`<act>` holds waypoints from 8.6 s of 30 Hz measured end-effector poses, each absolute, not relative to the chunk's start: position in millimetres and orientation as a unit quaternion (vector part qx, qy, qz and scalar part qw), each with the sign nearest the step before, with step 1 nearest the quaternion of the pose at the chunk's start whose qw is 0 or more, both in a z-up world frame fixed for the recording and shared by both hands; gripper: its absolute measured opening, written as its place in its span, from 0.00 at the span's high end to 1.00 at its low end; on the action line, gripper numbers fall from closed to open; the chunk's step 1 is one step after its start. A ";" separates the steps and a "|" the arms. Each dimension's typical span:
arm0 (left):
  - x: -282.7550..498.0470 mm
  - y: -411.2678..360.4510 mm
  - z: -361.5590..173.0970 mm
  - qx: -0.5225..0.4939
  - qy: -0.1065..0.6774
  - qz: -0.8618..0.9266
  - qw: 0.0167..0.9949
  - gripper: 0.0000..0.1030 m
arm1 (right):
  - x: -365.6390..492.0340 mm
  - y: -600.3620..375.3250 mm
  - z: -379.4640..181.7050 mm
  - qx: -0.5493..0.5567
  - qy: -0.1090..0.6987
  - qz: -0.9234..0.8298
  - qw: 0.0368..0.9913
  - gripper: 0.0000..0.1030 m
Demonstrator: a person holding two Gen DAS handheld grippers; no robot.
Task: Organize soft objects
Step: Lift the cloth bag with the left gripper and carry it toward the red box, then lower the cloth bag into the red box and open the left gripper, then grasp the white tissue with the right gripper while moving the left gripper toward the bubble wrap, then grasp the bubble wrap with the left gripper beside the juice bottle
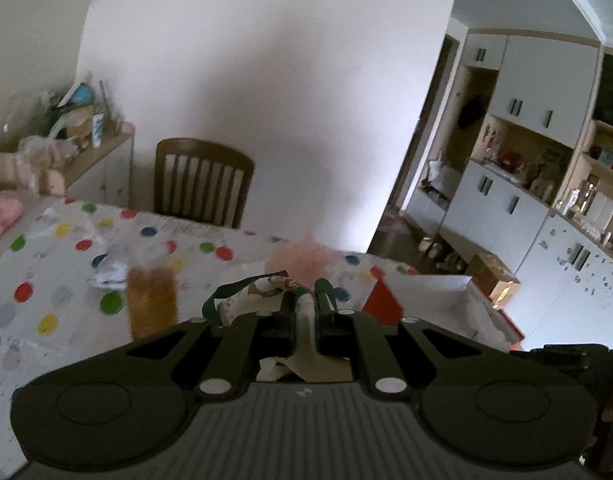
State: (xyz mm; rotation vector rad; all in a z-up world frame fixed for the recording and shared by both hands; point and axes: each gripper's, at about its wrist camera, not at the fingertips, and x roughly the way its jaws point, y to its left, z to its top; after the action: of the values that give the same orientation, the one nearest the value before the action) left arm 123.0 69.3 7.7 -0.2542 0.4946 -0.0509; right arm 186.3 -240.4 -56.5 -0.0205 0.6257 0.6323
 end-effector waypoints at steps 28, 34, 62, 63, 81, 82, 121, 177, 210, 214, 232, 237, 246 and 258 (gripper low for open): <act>117.5 50.3 -91.2 -0.122 0.451 0.030 0.883 0.92 | 233.3 -320.6 -55.6 0.021 0.307 0.257 0.916 0.79; 91.8 53.6 -82.8 -0.056 0.434 0.059 0.897 0.92 | 238.6 -316.1 -53.2 0.014 0.308 0.265 0.913 0.79; 118.4 48.5 -4.2 -0.132 0.310 -0.049 0.940 0.92 | 253.8 -329.9 -48.4 0.001 0.301 0.235 0.924 0.79; 124.3 42.0 1.9 -0.127 0.305 -0.064 0.942 0.92 | 257.0 -332.1 -46.3 0.004 0.300 0.234 0.925 0.79; 296.3 -142.2 12.0 -0.017 0.239 -0.218 0.946 0.92 | 340.1 -360.9 -46.0 -0.038 0.294 0.162 0.941 0.79; 303.7 -148.3 5.1 -0.012 0.241 -0.216 0.946 0.92 | 345.0 -361.7 -49.9 -0.042 0.296 0.158 0.941 0.79; 386.1 -225.7 -138.8 0.061 0.457 -0.172 0.871 0.74 | 372.8 -360.4 -147.4 -0.043 0.453 0.165 0.875 0.49; 170.5 45.6 -68.3 -0.045 0.323 -0.074 0.942 0.00 | 196.0 -195.7 -87.1 -0.026 0.365 0.254 0.895 0.04; 205.5 222.5 -184.9 -0.088 0.415 0.079 0.902 0.01 | 260.1 -64.6 -167.2 -0.036 0.423 0.176 0.888 0.10; 217.8 226.2 -196.1 -0.094 0.431 0.084 0.894 0.01 | 272.4 -63.4 -174.0 -0.023 0.432 0.165 0.887 0.10; 217.6 235.9 -209.3 -0.101 0.436 0.102 0.889 0.69 | 281.9 -61.0 -191.5 -0.039 0.453 0.150 0.878 0.66; 212.1 239.4 -206.4 -0.108 0.427 0.100 0.892 0.86 | 276.9 -63.9 -188.1 -0.044 0.447 0.155 0.880 0.69; 198.4 239.2 -197.3 -0.117 0.412 0.092 0.899 0.91 | 264.9 -78.4 -176.9 -0.039 0.437 0.155 0.885 0.70; 182.5 223.2 -182.8 -0.101 0.401 0.071 0.907 0.91 | 257.3 -82.8 -169.7 -0.063 0.416 0.156 0.894 0.65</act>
State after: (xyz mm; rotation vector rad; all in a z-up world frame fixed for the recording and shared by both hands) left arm 182.5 223.2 -182.8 -0.2093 0.8286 0.1466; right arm 257.3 -82.8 -169.7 -0.1301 0.8620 0.3243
